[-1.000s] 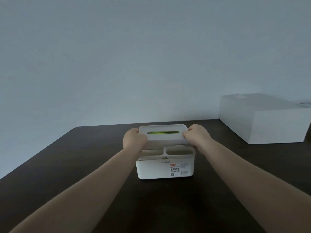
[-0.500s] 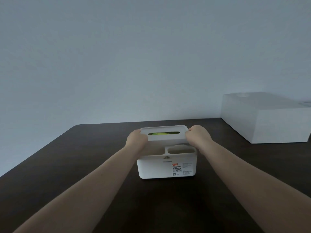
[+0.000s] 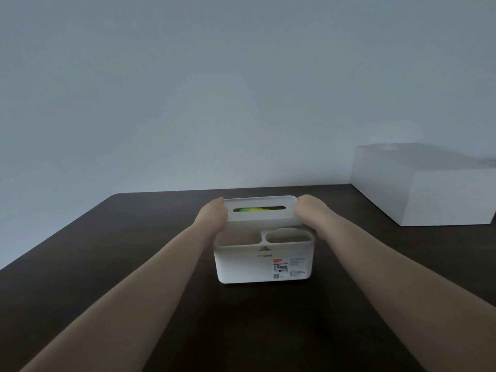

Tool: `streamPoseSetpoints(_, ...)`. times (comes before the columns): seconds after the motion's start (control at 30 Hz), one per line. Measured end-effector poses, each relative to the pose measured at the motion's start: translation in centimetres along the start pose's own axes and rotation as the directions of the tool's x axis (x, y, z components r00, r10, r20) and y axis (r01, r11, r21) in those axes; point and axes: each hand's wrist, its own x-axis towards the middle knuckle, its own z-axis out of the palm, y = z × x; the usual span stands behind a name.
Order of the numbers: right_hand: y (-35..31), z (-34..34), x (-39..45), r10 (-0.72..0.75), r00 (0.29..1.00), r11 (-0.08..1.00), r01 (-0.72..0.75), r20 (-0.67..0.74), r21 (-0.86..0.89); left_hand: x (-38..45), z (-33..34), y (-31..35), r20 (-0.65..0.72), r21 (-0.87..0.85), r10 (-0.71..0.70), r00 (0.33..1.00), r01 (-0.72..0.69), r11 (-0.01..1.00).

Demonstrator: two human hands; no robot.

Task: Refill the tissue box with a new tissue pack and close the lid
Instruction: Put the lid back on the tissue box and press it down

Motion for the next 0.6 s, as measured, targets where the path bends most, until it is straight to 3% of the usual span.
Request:
streamPoseSetpoints(0.2, 0.1, 0.0, 1.3, -0.024, 0.999, 0.999, 0.023, 0.034, 0.042, 1.8, 0.2, -0.8, 0.016, -0.038, -0.02, 1.0, 0.021, 0.999)
streamPoseSetpoints(0.6, -1.0, 0.2, 1.2, -0.02, 0.999, 0.97, 0.013, -0.025, -0.243, 1.8, 0.5, -0.6, 0.02, -0.006, 0.009, 1.0, -0.009, 1.0)
